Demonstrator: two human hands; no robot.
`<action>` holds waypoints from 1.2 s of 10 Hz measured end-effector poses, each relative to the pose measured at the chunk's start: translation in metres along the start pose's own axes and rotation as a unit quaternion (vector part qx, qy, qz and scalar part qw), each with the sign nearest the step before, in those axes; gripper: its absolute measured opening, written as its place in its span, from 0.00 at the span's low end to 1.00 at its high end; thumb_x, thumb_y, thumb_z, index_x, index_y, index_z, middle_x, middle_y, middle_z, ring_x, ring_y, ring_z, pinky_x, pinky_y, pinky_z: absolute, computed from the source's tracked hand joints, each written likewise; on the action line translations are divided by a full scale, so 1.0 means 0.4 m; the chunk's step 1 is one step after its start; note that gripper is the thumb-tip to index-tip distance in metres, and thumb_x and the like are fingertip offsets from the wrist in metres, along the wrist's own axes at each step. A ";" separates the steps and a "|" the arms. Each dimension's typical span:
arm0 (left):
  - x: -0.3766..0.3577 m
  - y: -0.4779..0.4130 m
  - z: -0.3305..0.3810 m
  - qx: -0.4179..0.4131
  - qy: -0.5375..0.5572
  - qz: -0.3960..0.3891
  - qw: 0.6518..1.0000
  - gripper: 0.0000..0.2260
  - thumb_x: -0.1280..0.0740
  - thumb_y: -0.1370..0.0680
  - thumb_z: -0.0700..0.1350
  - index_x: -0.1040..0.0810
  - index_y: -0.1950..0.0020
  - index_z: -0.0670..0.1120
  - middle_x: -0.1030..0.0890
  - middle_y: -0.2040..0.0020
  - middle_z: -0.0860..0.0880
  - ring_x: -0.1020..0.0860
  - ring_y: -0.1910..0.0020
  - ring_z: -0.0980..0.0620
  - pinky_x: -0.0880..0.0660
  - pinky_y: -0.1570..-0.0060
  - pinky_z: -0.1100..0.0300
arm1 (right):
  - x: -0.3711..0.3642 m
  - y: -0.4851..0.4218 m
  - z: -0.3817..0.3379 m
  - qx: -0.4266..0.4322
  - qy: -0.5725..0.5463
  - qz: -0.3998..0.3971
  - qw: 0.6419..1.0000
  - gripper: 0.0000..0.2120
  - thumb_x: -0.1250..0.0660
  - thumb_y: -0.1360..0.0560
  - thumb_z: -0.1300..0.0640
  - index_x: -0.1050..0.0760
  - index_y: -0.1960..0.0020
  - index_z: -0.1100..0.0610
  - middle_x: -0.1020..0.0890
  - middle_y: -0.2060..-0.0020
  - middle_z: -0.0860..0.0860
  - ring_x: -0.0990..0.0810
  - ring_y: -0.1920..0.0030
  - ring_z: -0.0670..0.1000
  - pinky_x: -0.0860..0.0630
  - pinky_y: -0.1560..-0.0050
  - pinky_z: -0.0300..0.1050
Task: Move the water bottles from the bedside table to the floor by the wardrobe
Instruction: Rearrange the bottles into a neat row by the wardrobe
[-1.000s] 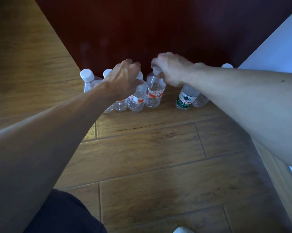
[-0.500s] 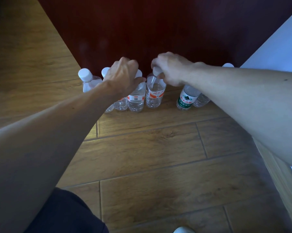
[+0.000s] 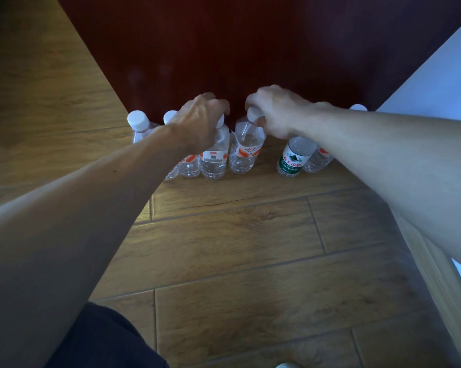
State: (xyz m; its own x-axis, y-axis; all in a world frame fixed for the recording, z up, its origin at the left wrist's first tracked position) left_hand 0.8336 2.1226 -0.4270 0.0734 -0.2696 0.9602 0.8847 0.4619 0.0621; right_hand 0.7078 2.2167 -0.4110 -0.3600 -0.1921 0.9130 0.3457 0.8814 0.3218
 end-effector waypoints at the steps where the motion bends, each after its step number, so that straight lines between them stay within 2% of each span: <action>1: -0.010 -0.002 -0.004 -0.007 0.005 0.003 1.000 0.22 0.34 0.26 0.28 0.26 0.34 0.44 0.26 0.39 0.42 0.24 0.42 0.41 0.33 0.53 0.60 | -0.001 -0.005 0.007 0.012 0.010 0.007 1.000 0.08 0.35 0.23 0.64 0.24 0.46 0.54 0.23 0.50 0.55 0.21 0.52 0.57 0.22 0.54 0.51; 2: -0.011 -0.006 -0.004 -0.011 0.020 0.009 1.000 0.20 0.35 0.25 0.30 0.25 0.35 0.43 0.25 0.40 0.41 0.24 0.43 0.41 0.33 0.53 0.59 | -0.010 -0.009 0.019 -0.004 0.017 -0.002 1.000 0.08 0.35 0.23 0.64 0.24 0.46 0.54 0.23 0.50 0.55 0.21 0.52 0.57 0.21 0.54 0.52; 4: -0.011 -0.010 0.011 -0.024 0.033 0.005 0.999 0.14 0.32 0.24 0.36 0.23 0.38 0.42 0.26 0.42 0.39 0.24 0.44 0.40 0.28 0.50 0.56 | -0.035 -0.066 0.000 -0.004 0.027 0.056 0.998 0.14 0.33 0.24 0.56 0.24 0.39 0.55 0.20 0.42 0.57 0.20 0.44 0.60 0.22 0.46 0.54; 5: -0.014 -0.016 0.014 -0.020 0.029 0.006 0.999 0.14 0.30 0.23 0.44 0.24 0.40 0.39 0.26 0.44 0.39 0.24 0.46 0.39 0.27 0.50 0.53 | -0.037 -0.077 0.001 -0.009 0.031 0.062 0.998 0.15 0.33 0.25 0.55 0.23 0.39 0.55 0.20 0.43 0.57 0.20 0.44 0.60 0.22 0.47 0.54; 6: -0.016 -0.020 0.014 -0.008 0.020 0.009 1.000 0.18 0.30 0.23 0.51 0.24 0.44 0.37 0.25 0.47 0.40 0.23 0.48 0.39 0.27 0.53 0.50 | -0.037 -0.080 0.014 -0.003 0.037 0.066 0.997 0.15 0.33 0.25 0.55 0.23 0.39 0.55 0.20 0.43 0.57 0.20 0.44 0.60 0.22 0.47 0.54; 7: -0.014 -0.020 0.022 -0.006 -0.002 0.017 1.000 0.19 0.31 0.23 0.54 0.25 0.48 0.38 0.24 0.49 0.40 0.24 0.51 0.41 0.28 0.56 0.52 | -0.036 -0.077 0.023 -0.008 0.041 0.060 0.997 0.15 0.33 0.25 0.55 0.23 0.38 0.54 0.20 0.42 0.56 0.20 0.43 0.59 0.22 0.46 0.54; 8: -0.009 -0.017 0.029 -0.003 -0.024 0.023 0.999 0.19 0.32 0.23 0.56 0.26 0.50 0.39 0.25 0.53 0.42 0.26 0.56 0.43 0.29 0.59 0.51 | -0.035 -0.074 0.031 -0.011 0.042 0.060 0.997 0.16 0.33 0.25 0.54 0.24 0.38 0.53 0.20 0.42 0.56 0.20 0.43 0.59 0.22 0.46 0.54; 9: -0.009 -0.016 0.026 -0.003 -0.042 0.028 0.999 0.18 0.33 0.22 0.55 0.26 0.49 0.39 0.24 0.53 0.41 0.23 0.54 0.41 0.27 0.59 0.50 | -0.033 -0.067 0.035 -0.010 0.048 0.057 0.997 0.15 0.32 0.25 0.54 0.24 0.39 0.54 0.20 0.42 0.56 0.20 0.43 0.59 0.22 0.46 0.54; 10: -0.010 -0.013 0.016 0.006 -0.042 0.030 0.999 0.17 0.33 0.22 0.53 0.27 0.49 0.38 0.27 0.56 0.43 0.26 0.56 0.43 0.30 0.60 0.52 | -0.026 -0.059 0.034 -0.010 0.050 0.056 0.997 0.14 0.32 0.25 0.55 0.23 0.40 0.55 0.19 0.43 0.57 0.20 0.44 0.60 0.22 0.47 0.54; 11: -0.008 -0.012 0.003 0.015 -0.015 0.029 0.999 0.15 0.33 0.23 0.51 0.26 0.51 0.38 0.28 0.55 0.44 0.28 0.57 0.46 0.30 0.60 0.54 | -0.015 -0.046 0.026 -0.012 0.039 0.033 0.999 0.11 0.33 0.24 0.58 0.22 0.42 0.55 0.19 0.46 0.57 0.19 0.47 0.60 0.22 0.49 0.54; 12: -0.008 -0.006 -0.004 0.005 0.010 0.029 1.000 0.13 0.32 0.23 0.48 0.25 0.50 0.38 0.24 0.54 0.42 0.24 0.56 0.44 0.30 0.59 0.55 | -0.008 -0.033 0.016 -0.006 0.015 0.012 1.000 0.09 0.35 0.24 0.63 0.23 0.45 0.55 0.21 0.51 0.56 0.20 0.53 0.58 0.21 0.53 0.53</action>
State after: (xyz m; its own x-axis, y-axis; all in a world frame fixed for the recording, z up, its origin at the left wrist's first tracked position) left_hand 0.8318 2.1210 -0.4309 0.1340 -0.2593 0.9565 0.8744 0.4850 0.0090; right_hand 0.6988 2.2085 -0.4197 -0.3258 -0.1830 0.9276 0.3650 0.8807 0.3020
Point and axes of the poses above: each hand's wrist, its own y-axis away from the middle knuckle, its own x-axis out of the back of the hand, z = x × y, the point moved 4 cm from there along -y, towards the middle knuckle
